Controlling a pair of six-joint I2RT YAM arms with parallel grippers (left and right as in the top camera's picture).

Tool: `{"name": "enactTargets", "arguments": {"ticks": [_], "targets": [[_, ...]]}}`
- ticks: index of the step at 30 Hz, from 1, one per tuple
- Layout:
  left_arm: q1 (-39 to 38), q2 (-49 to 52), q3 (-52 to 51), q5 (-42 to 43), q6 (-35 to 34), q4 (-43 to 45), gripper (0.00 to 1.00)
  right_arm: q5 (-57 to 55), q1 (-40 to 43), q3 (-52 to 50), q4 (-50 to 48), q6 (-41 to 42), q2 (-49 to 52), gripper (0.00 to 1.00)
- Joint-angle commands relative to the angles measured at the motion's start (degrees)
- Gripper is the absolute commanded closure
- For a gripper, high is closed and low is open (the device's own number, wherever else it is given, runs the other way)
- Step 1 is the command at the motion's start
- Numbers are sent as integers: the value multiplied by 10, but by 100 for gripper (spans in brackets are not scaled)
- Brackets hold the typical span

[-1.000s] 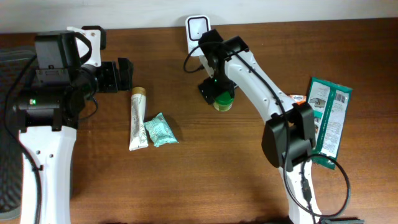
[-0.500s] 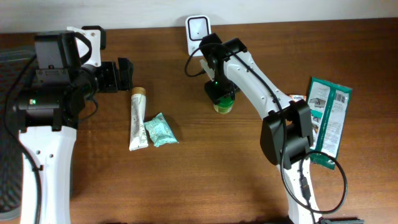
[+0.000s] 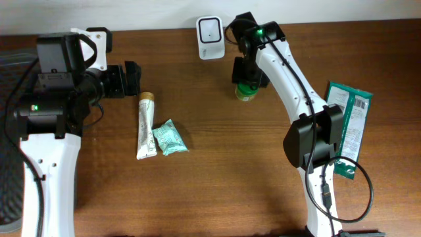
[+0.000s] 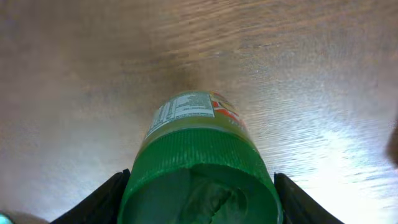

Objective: Scan the item barcode
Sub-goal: 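Lift the green-capped jar and move it toward the scanner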

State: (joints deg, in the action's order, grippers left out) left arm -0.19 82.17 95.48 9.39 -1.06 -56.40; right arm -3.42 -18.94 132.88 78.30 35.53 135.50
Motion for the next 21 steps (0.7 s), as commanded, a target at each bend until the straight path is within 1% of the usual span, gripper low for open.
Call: {"name": "enactTargets", "arguments": {"ticks": [1, 5, 6, 7, 13, 15, 17, 18, 20, 21], "targets": [[4, -5, 8, -2, 7, 1, 1, -3, -2, -19, -12, 148, -1, 40], [4, -5, 8, -2, 7, 1, 1, -3, -1, -39, -15, 178, -1, 41], [4, -5, 8, -2, 7, 1, 1, -3, -1, -42, -16, 183, -1, 44], [4, -5, 8, -2, 7, 1, 1, -3, -1, -47, -16, 192, -1, 44], [4, -5, 8, -2, 7, 1, 1, -8, -1, -97, -16, 256, -1, 43], [4, -5, 8, -2, 7, 1, 1, -12, -1, -102, -16, 265, -1, 37], [4, -5, 8, -2, 7, 1, 1, -16, 0, -102, -16, 257, -1, 9], [4, -5, 8, -2, 7, 1, 1, -16, 0, -102, -17, 243, -1, 2], [4, -5, 8, -2, 7, 1, 1, -17, 0, -102, -23, 191, -1, 1], [4, -5, 8, -2, 7, 1, 1, -16, 0, -99, -25, 141, -1, 2]]}}
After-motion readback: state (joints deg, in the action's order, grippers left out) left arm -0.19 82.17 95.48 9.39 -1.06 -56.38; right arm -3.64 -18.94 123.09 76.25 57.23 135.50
